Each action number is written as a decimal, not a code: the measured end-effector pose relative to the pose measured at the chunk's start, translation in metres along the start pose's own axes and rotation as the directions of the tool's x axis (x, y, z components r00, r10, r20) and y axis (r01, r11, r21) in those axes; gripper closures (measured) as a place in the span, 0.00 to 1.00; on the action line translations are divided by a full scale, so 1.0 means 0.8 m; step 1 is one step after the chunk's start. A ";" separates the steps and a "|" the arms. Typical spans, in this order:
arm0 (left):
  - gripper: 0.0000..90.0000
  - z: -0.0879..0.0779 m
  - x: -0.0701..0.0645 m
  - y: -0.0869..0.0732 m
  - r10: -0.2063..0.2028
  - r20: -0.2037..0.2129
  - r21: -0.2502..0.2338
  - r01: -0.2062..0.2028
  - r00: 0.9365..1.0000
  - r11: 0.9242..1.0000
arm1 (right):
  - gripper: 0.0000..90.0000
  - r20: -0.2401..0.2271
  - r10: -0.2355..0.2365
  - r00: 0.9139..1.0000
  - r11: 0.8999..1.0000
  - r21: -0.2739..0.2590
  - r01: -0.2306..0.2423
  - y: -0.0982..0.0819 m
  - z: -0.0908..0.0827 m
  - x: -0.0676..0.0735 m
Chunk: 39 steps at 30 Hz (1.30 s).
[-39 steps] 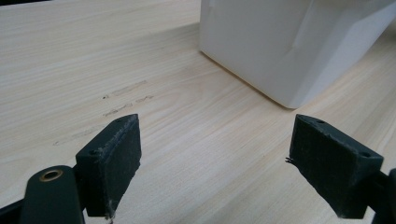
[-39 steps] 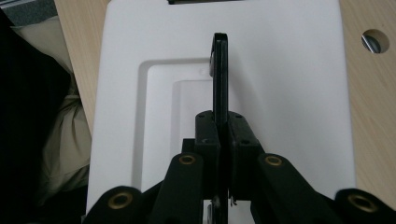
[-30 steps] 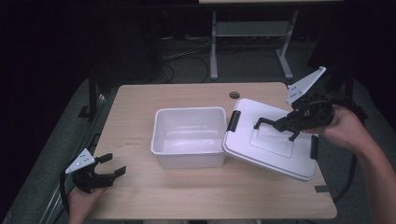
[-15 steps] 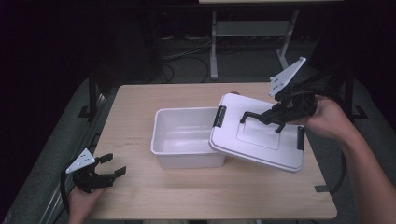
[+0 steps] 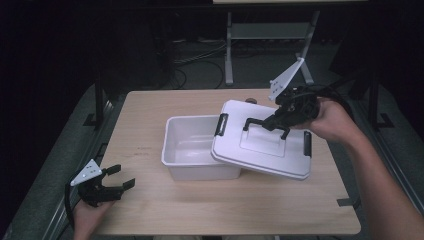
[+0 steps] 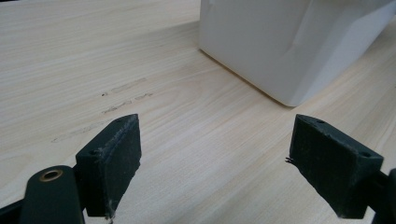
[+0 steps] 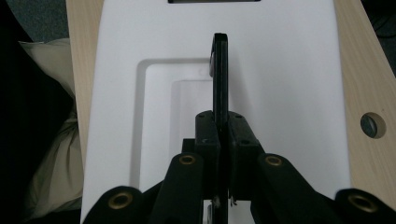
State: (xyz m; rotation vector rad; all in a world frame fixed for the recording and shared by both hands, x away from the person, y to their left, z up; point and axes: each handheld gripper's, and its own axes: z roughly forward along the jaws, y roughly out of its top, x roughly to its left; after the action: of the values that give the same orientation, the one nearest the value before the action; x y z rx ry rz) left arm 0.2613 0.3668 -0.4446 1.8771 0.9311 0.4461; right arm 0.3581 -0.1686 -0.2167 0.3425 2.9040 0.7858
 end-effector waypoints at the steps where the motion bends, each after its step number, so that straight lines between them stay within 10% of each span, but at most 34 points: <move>1: 0.18 0.000 0.000 0.000 0.000 0.000 0.000 0.000 1.000 1.000 | 0.94 -0.001 -0.004 1.000 1.000 -0.001 0.004 0.003 0.002 0.000; 39: 0.18 -0.002 0.002 0.000 0.000 0.000 -0.003 0.000 1.000 1.000 | 0.94 -0.067 -0.113 0.991 0.993 0.028 0.116 0.098 0.056 -0.008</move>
State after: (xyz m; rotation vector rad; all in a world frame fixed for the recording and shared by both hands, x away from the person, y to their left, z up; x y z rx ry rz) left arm 0.2611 0.3688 -0.4442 1.8743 0.9301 0.4465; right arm 0.3863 -0.0826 -0.2146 0.1539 2.9682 0.7473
